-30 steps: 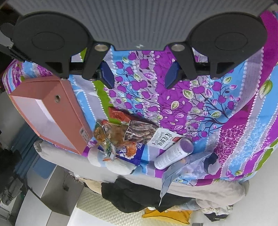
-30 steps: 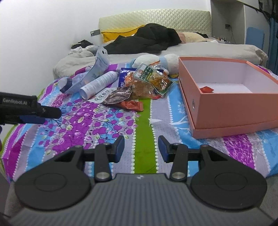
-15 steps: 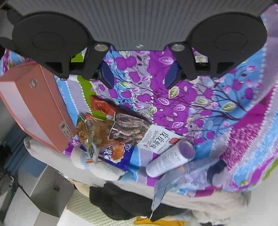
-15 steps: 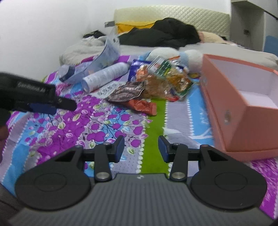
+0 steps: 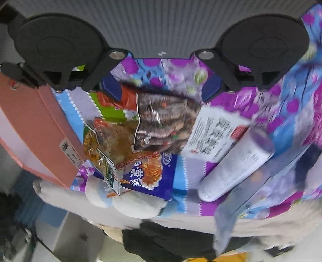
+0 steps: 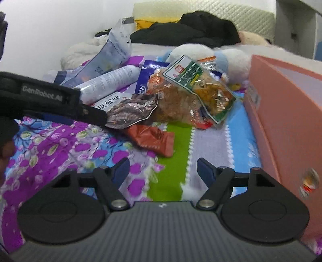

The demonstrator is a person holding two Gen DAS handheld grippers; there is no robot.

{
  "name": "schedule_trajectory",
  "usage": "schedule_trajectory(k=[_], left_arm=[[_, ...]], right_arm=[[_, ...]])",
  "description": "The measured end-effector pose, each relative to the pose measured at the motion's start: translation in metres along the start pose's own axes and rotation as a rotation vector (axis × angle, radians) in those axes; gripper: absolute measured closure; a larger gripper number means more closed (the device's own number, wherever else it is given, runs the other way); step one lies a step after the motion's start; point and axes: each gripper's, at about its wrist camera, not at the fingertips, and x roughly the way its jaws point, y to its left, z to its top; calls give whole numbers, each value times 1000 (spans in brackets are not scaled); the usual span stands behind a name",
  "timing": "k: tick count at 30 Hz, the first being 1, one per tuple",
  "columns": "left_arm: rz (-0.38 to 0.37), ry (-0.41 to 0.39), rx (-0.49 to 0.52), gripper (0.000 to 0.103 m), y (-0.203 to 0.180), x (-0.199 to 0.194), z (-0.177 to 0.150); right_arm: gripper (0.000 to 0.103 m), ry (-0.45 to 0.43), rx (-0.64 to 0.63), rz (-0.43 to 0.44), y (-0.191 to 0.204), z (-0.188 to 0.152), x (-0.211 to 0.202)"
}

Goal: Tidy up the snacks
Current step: 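Reach the left tool to the 'Shrimp flavor' packet and close on it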

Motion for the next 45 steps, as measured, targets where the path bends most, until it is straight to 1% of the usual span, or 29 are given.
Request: schedule_trajectory(k=[7,12,15,20,21,23,25,28,30,38,41,42,43,45], left_arm=[[-7,26,74,7,-2,41,24],[16,59,119,7,-1,69,34],[61,69,168,3,-4,82,38],[107,73,205,3,-7,96,41],[115,75,211,3,-7,98,41],[124,74,209,3,-8,100,40],[134,72,207,5,-9,100,39],[154,63,212,12,-10,99,37],[149,45,205,19,-10,97,35],[141,45,183,34,-15,84,32],[141,38,172,42,-18,77,31],[138,37,164,44,-19,75,31],[134,35,154,46,-19,71,30],[126,28,142,51,-21,63,29]], right_arm=[[28,14,-75,46,-1,11,31],[28,20,-103,55,3,14,48],[28,23,-115,58,5,18,55],[26,25,-122,73,7,23,65],[27,24,-127,72,8,23,65],[32,22,-136,74,9,23,64],[33,19,-146,69,11,22,64],[35,19,-151,62,12,23,64],[36,20,-148,60,13,23,64],[38,32,-154,53,15,24,55],[43,36,-149,47,13,20,45],[46,41,-149,41,13,19,43],[47,45,-148,39,13,17,40],[49,48,-146,38,13,15,34]])
